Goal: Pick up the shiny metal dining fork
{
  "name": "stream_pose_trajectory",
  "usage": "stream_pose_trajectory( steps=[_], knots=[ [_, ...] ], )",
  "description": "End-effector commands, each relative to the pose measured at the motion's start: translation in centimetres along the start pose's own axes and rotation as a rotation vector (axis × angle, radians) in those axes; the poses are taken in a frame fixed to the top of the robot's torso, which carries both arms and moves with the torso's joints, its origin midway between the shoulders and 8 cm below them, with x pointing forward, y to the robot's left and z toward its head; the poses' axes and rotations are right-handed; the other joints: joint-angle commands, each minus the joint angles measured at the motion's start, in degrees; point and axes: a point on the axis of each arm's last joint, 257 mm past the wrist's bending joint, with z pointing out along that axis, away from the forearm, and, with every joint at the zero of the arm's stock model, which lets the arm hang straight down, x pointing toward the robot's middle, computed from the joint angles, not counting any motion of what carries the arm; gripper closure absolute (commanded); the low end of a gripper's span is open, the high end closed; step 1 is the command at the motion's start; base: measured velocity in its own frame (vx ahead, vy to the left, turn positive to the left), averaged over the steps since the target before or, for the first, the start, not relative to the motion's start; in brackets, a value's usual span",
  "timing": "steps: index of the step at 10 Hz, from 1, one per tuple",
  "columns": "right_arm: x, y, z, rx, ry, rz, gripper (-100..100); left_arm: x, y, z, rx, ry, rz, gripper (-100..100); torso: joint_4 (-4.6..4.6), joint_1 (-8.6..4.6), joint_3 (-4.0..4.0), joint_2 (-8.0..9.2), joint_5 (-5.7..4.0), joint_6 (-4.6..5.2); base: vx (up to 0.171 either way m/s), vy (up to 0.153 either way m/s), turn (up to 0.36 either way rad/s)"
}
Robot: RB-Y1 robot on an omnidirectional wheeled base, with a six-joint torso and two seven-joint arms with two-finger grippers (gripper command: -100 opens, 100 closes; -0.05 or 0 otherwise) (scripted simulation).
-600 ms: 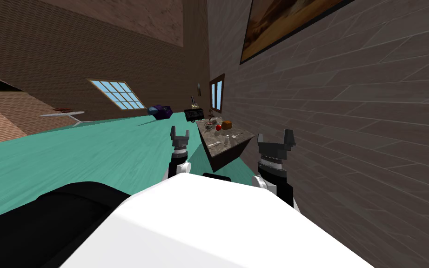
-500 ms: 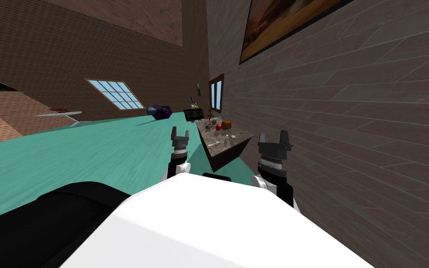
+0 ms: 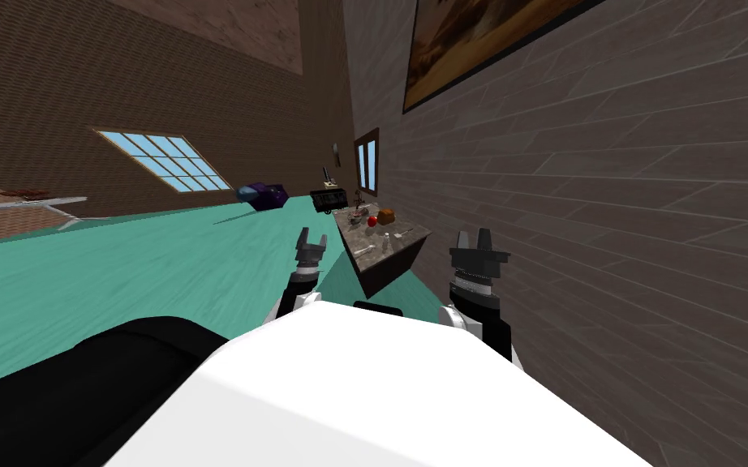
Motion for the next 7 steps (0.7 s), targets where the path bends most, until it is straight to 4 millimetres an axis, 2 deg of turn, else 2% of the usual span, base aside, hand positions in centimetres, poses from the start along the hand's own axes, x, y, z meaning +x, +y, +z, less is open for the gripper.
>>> stream_pose_trajectory(
  steps=[1,3,4,6,7],
  knots=[
    [0.0,0.0,0.0,0.0,0.0,0.0,0,-1.5,1.1,-1.2,-0.072,0.004,0.016,-100,0.0,0.0,0.0,0.0,0.0,0.0,-0.019,-0.117,-0.225],
    [0.0,0.0,0.0,0.0,0.0,0.0,0,-3.6,2.6,-3.0,-0.169,-0.002,0.031,-100,0.02,-0.13,0.04,0.08,-0.03,0.01,-0.043,-0.129,-0.227],
    [0.0,0.0,0.0,0.0,0.0,0.0,0,-3.7,2.7,-3.3,-0.178,-0.004,0.033,-100,0.02,-0.09,0.06,0.1,-0.03,0.0,-0.002,-0.076,-0.068],
    [0.0,0.0,0.0,0.0,0.0,0.0,0,-6.2,4.3,-5.6,-0.289,-0.024,0.042,-100,-0.01,0.04,-0.03,-0.05,0.01,-0.01,0.018,-0.098,-0.214],
    [0.0,0.0,0.0,0.0,0.0,0.0,0,-6.3,4.4,-5.8,-0.296,-0.026,0.044,-100,-0.02,-0.02,-0.06,-0.11,-0.01,0.02,0.017,-0.082,-0.121]
  ],
)
